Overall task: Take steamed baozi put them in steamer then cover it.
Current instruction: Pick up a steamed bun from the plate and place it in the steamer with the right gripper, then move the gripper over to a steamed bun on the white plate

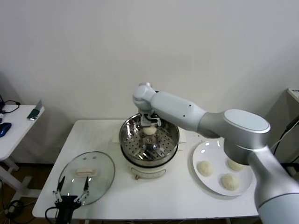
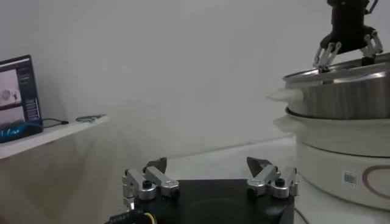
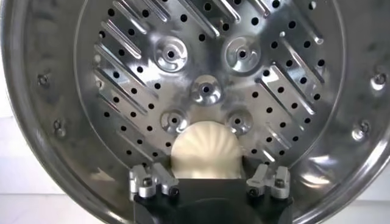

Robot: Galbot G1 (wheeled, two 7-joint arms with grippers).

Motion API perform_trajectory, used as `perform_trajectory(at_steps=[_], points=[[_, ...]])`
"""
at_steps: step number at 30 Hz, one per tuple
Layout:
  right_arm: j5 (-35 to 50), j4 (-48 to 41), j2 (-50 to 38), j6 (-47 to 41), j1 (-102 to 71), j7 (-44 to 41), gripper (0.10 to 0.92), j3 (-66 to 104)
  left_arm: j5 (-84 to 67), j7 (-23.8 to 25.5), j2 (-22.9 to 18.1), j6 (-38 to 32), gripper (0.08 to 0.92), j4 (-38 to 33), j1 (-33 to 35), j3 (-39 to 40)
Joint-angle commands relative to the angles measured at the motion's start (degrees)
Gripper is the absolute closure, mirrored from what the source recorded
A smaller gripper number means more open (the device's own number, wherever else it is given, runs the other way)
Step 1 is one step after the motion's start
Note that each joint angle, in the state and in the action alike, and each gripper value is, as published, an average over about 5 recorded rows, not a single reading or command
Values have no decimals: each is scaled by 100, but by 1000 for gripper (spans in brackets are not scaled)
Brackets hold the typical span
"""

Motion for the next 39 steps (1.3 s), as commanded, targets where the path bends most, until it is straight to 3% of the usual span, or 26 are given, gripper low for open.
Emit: perform_trajectory(at_steps=[1, 9, 13, 16, 21, 25, 31, 39], points=[[324, 403, -225, -41, 185, -78, 204, -21, 24, -7, -3, -8, 177, -2, 27, 15], [1541, 1672, -1337, -476, 1195, -5, 203, -401, 120, -17, -7, -14, 177, -30, 42, 48], [2635, 2054, -2229, -1137, 1943, 489, 203, -1121, 156, -16, -13, -13, 177, -60, 54, 77], [3856, 2511, -2868, -2467, 2588, 1161, 203, -2049, 168, -16, -15, -13, 177, -78, 53, 96], [5611, 3559, -3817, -5480, 2840, 1755, 203, -2590, 201, -13, 61, -88, 177, -55, 23, 174], [5992, 4183, -4623, -7066, 2383, 1586, 203, -2188, 223, -5, 111, -80, 177, -105, 10, 217], [6093, 4076, -5128, -6941, 2003, 1025, 203, -2297, 216, 6, 96, -8, 177, -326, 68, 278], [5734, 3452, -5089, -6558, 1000, 754, 203, -2114, 178, -4, 109, -23, 177, -291, 110, 221]])
